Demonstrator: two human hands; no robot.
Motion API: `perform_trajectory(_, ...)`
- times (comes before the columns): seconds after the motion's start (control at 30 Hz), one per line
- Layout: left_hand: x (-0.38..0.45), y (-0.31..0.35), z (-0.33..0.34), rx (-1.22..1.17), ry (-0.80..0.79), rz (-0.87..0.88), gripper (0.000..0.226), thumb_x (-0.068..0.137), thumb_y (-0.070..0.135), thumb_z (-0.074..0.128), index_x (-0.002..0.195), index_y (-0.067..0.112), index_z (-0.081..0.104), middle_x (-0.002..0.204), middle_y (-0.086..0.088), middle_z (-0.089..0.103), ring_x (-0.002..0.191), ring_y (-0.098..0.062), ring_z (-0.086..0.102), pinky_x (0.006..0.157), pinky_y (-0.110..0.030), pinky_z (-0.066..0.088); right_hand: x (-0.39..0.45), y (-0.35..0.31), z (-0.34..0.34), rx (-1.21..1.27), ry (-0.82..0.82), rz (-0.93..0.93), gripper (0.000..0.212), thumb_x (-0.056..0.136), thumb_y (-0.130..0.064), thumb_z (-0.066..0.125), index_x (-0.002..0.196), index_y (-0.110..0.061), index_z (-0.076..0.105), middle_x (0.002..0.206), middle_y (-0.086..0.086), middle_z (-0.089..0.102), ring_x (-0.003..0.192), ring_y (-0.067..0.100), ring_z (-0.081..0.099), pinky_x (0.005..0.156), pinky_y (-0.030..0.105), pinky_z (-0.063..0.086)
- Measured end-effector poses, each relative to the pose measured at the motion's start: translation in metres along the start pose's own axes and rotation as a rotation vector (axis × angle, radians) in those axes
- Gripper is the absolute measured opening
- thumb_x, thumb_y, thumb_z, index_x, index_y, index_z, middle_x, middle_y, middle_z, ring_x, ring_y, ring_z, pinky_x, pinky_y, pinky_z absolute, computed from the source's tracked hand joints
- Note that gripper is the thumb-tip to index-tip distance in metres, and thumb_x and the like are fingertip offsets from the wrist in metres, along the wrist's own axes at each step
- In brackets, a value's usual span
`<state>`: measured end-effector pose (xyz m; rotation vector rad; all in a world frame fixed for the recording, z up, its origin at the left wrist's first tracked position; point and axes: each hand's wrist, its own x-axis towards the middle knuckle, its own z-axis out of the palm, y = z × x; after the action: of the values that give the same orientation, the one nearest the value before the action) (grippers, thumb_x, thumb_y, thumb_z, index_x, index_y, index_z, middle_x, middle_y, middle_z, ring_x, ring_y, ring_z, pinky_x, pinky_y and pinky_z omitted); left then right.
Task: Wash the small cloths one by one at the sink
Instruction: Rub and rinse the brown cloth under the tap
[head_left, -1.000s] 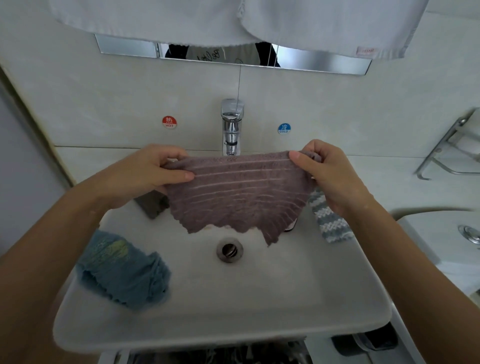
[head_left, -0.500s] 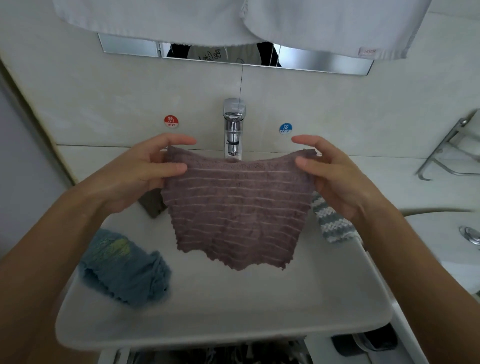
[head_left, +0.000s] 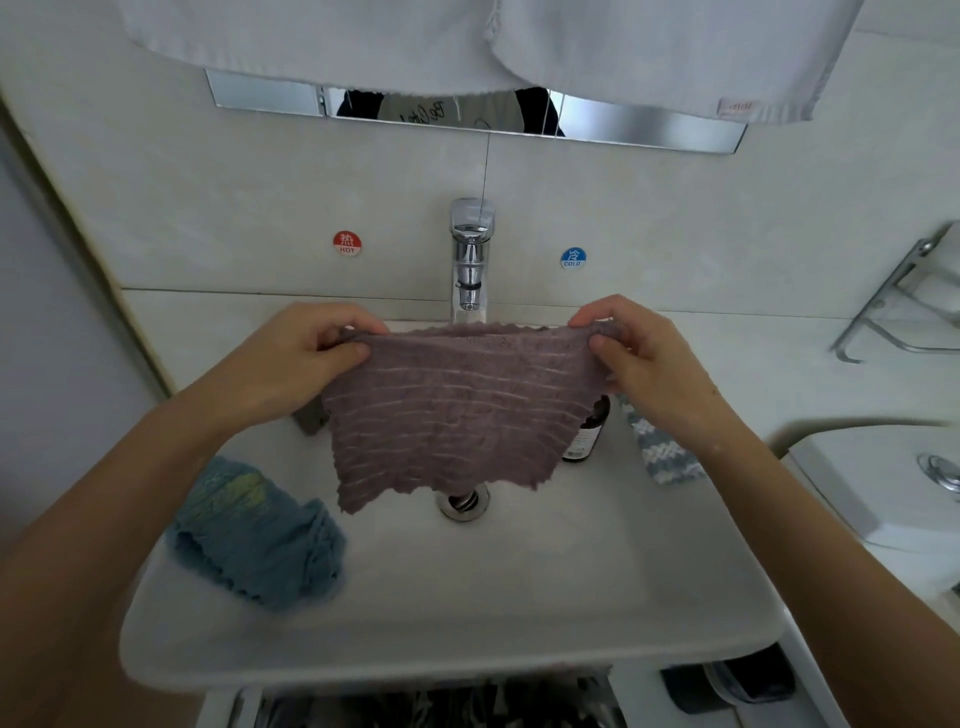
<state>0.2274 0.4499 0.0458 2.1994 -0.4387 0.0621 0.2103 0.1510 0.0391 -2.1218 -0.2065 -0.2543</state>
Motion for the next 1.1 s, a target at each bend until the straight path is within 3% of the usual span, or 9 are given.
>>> perform_trajectory(0.2,-0.006,-0.001,-0.002,-0.062,-0.047,-0.104,0.023,0.095,0.010,0.056,0.094,0.028,0.069,0.081,-0.002,0.072,0.075,-0.014,0.067,0.065,-0.022,0.052,-0.008,-0.002,0.010,0.083,-0.021,0.108,0.022,0.103,-0.020,0.045,0.100,-0.032,0.063,0.084,0.025,0.060,0.071,0.030,0.056,0.070,0.048,0.053)
perform_trajectory(0.27,-0.008,-0.003,-0.002,-0.096,-0.031,-0.128,0.022,0.095,0.011,0.056,0.096,0.030,0.067,0.084,-0.004,0.072,0.077,-0.019,0.068,0.070,-0.030,0.053,-0.011,-0.003,0.011,0.260,-0.091,0.213,0.012,0.097,-0.020,0.057,0.103,-0.028,0.064,0.087,0.019,0.066,0.078,0.025,0.063,0.078,0.043,0.057)
perform_trajectory(0.33,-0.008,-0.004,-0.002,-0.144,0.000,-0.149,0.021,0.095,0.011,0.056,0.097,0.029,0.066,0.089,-0.009,0.072,0.080,-0.024,0.068,0.073,-0.035,0.052,-0.012,-0.002,0.009,0.450,-0.206,0.278,0.023,0.088,-0.006,0.066,0.105,-0.021,0.065,0.084,0.009,0.064,0.079,0.020,0.064,0.078,0.034,0.056)
perform_trajectory(0.5,-0.008,-0.007,0.000,-0.241,0.096,-0.211,0.017,0.094,0.012,0.058,0.100,0.027,0.064,0.090,-0.013,0.067,0.075,-0.023,0.064,0.062,-0.030,0.048,-0.013,0.000,0.011,0.372,-0.217,0.188,0.044,0.078,0.023,0.060,0.096,-0.017,0.068,0.082,0.001,0.069,0.074,0.012,0.065,0.066,0.023,0.056)
perform_trajectory(0.6,-0.008,-0.008,0.001,-0.244,0.136,-0.188,0.018,0.094,0.012,0.059,0.098,0.030,0.062,0.081,-0.010,0.066,0.068,-0.019,0.062,0.058,-0.028,0.046,-0.011,0.000,0.016,0.354,-0.107,0.168,0.035,0.085,0.018,0.058,0.089,-0.015,0.068,0.070,-0.006,0.068,0.064,0.006,0.064,0.057,0.017,0.051)
perform_trajectory(0.7,-0.007,-0.010,0.006,-0.145,0.201,-0.123,0.018,0.096,0.013,0.056,0.103,0.030,0.060,0.077,-0.003,0.064,0.062,-0.006,0.058,0.053,-0.017,0.043,-0.009,0.002,0.019,0.315,-0.037,0.156,0.033,0.090,0.013,0.055,0.090,-0.019,0.067,0.077,-0.002,0.071,0.069,0.012,0.066,0.061,0.022,0.055)
perform_trajectory(0.87,-0.003,-0.012,0.012,0.110,0.292,-0.069,0.012,0.097,0.023,0.053,0.106,0.031,0.056,0.103,0.008,0.057,0.088,-0.011,0.054,0.065,-0.022,0.036,-0.010,0.004,0.027,0.119,0.002,0.120,0.029,0.099,0.000,0.047,0.098,-0.027,0.059,0.080,-0.005,0.070,0.070,0.018,0.060,0.063,0.034,0.049)
perform_trajectory(0.93,-0.002,-0.012,0.013,0.138,0.308,-0.079,0.006,0.096,0.024,0.056,0.100,0.028,0.059,0.101,0.009,0.059,0.086,-0.010,0.056,0.067,-0.024,0.038,-0.010,0.005,0.030,0.092,0.019,0.114,0.028,0.101,-0.004,0.044,0.099,-0.030,0.057,0.079,-0.003,0.068,0.070,0.021,0.054,0.062,0.035,0.044)
perform_trajectory(1.1,-0.002,-0.007,0.015,-0.193,0.310,-0.210,0.008,0.091,0.021,0.064,0.085,0.025,0.067,0.089,0.004,0.065,0.080,-0.012,0.059,0.062,-0.025,0.042,-0.010,0.002,0.024,0.433,-0.074,0.276,0.020,0.095,-0.007,0.059,0.103,-0.025,0.066,0.082,0.002,0.067,0.076,0.017,0.063,0.066,0.029,0.054)
